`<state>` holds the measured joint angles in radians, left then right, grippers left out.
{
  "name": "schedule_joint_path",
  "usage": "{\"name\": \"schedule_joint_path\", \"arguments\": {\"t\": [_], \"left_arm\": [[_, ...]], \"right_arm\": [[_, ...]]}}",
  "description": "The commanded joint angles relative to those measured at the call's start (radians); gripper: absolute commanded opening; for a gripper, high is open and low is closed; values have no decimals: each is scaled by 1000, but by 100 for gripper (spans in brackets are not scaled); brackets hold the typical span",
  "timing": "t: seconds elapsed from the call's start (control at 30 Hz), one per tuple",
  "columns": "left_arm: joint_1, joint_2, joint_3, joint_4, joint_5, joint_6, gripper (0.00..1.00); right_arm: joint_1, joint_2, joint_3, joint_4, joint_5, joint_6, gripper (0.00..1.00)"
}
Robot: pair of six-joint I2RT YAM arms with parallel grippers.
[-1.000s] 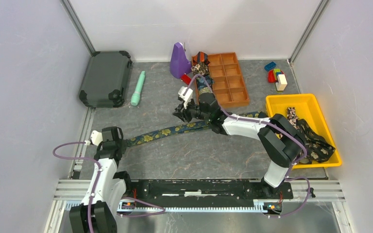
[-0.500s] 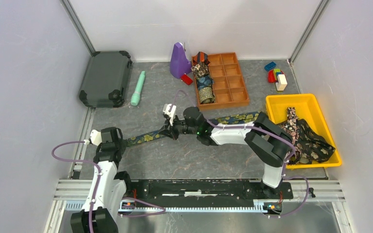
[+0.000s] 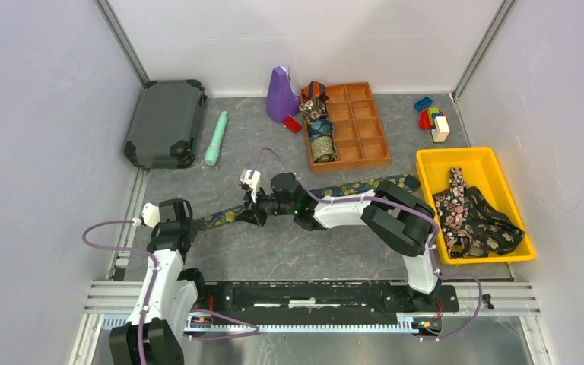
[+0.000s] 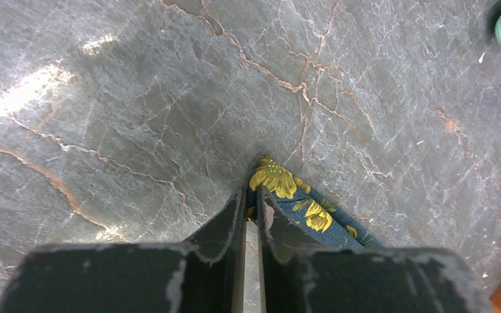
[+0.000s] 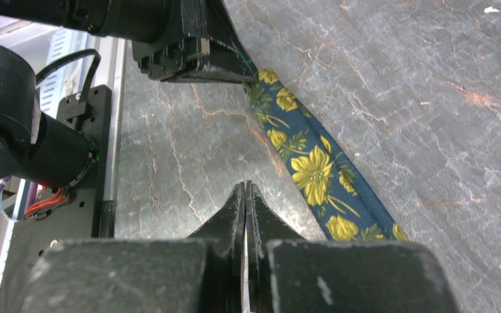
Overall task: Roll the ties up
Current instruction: Roll the tie at the center of the board.
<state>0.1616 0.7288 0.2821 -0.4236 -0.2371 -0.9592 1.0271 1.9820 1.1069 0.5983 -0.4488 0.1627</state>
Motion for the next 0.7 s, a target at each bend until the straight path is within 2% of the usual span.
{"name": "schedule_joint_path", "arguments": {"t": [0.0,0.13,0.67], "left_arm": [[4,17,0,45,-7,50,10],[3,10,-3,50,0,54,2],[3,-67,29,-20,9,81,2]], "right_arm": [[18,47,80,63,-10,62,0],[44,108,167,6,43,95,0],[95,366,484,-126,87,126,0]]}}
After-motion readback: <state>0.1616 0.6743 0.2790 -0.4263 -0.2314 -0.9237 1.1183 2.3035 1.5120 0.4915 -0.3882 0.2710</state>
